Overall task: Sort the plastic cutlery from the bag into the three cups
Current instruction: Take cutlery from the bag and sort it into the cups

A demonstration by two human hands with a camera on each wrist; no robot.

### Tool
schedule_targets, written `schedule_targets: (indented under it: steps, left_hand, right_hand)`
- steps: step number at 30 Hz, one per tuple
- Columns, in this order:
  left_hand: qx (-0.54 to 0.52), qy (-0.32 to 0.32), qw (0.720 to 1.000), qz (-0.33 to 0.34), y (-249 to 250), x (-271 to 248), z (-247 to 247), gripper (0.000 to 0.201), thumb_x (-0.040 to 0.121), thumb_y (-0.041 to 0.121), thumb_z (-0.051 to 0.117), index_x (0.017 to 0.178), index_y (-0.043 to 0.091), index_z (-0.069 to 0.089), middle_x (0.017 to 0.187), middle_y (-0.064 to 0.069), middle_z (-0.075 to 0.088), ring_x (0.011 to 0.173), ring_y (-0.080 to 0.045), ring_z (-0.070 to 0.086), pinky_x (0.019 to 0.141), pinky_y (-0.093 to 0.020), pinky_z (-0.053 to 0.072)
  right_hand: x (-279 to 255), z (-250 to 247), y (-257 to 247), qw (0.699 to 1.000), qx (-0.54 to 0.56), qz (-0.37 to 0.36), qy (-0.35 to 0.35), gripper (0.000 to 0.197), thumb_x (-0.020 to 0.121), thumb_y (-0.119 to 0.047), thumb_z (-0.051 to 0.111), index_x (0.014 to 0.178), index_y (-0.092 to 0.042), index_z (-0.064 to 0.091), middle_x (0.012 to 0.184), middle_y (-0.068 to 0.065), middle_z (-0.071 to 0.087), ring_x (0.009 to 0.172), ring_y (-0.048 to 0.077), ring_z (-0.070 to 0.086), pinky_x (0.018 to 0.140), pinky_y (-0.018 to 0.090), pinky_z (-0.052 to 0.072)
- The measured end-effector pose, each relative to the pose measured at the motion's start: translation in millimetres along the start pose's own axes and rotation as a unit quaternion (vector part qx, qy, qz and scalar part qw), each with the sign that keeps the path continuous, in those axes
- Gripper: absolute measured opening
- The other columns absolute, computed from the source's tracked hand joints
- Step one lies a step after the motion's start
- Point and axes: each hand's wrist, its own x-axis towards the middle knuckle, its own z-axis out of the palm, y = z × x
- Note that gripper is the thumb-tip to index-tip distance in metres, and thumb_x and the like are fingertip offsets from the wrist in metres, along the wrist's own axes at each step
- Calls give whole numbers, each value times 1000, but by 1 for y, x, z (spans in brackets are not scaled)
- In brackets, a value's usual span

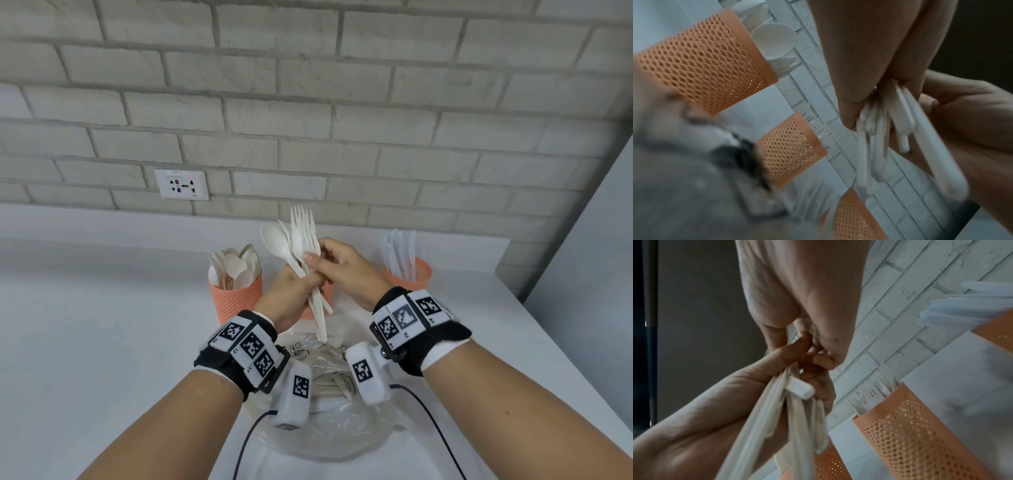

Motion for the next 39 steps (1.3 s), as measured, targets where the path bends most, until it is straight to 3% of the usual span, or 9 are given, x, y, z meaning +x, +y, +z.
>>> schedule_targets:
  steps: [3, 10, 15, 17, 23, 29, 32, 34, 39]
  left_hand:
    - [19, -4, 1000, 1, 0, 0, -1, 19, 90, -6, 47, 105, -3, 58, 85, -17, 53, 71, -19, 49, 58, -24, 43]
    - [-7, 4, 999, -34, 3, -2, -10, 9, 89, 2, 54, 92, 10, 57, 57, 1, 48, 48, -7, 46, 53, -24, 41]
    - [11, -2, 999, -50, 0, -2, -10, 14, 95, 19, 50, 96, 7, 57, 54, 3, 45, 46, -7, 43, 56, -26, 39]
    - [13, -10, 999, -49, 1, -2, -7, 23, 96, 29, 45, 99, 8, 55, 59, 3, 43, 47, -6, 42, 53, -22, 40]
    - [-49, -4, 996, -68, 4, -3, -9, 38, 95, 46, 38, 82, 14, 55, 60, 1, 41, 49, -10, 38, 60, -26, 37]
    - [-48, 0, 998, -32, 6, -6, -13, 26, 93, 24, 49, 73, 11, 58, 61, -1, 50, 48, -9, 46, 53, -23, 42]
    - [-32, 29, 999, -24, 5, -6, -6, 15, 92, 17, 52, 92, 8, 64, 58, 3, 54, 48, -7, 49, 45, -22, 45]
    - [-24, 47, 998, -19, 6, -6, -2, 22, 92, 14, 53, 110, 4, 61, 63, 0, 53, 49, -6, 49, 43, -21, 45]
    - [7, 52, 999, -6, 7, -10, -7, 13, 91, 5, 53, 102, 3, 61, 52, 7, 58, 47, -4, 54, 42, -23, 48]
  right_hand:
    - [0, -2, -1, 1000, 1, -4, -14, 25, 89, -13, 59, 110, 0, 58, 99, 15, 64, 90, 20, 62, 83, 35, 52]
    - [-1, -38, 1, 993, -112, 27, -25, 17, 90, 0, 50, 88, -16, 57, 78, 1, 57, 64, 4, 54, 57, 12, 42]
    - [-15, -45, 40, 823, -447, 195, -290, 46, 85, -2, 56, 128, -16, 50, 121, 1, 56, 95, 10, 50, 82, 22, 39]
    - [-21, -38, 51, 804, -462, 198, -318, 44, 86, -14, 61, 129, -18, 50, 119, -1, 57, 97, 11, 49, 83, 24, 37]
    - [-20, -42, 53, 856, -409, 175, -262, 16, 96, -21, 46, 99, -12, 59, 78, -3, 58, 73, 11, 51, 70, 22, 40]
    - [-12, -41, 7, 989, -142, 5, 35, 14, 95, -21, 49, 95, -9, 56, 66, -9, 47, 54, -2, 45, 55, 15, 36]
    - [-12, -20, -15, 998, -51, -37, 22, 11, 86, -14, 63, 90, -3, 63, 70, -2, 60, 57, -3, 56, 57, 9, 43]
    - [-8, -11, -15, 997, -59, -26, 34, 9, 79, -15, 71, 81, -9, 64, 71, 3, 63, 67, 13, 63, 68, 23, 51]
    - [-3, -2, -9, 995, -75, 11, 71, 23, 77, -18, 73, 86, -4, 56, 74, 6, 61, 74, 27, 63, 76, 42, 53]
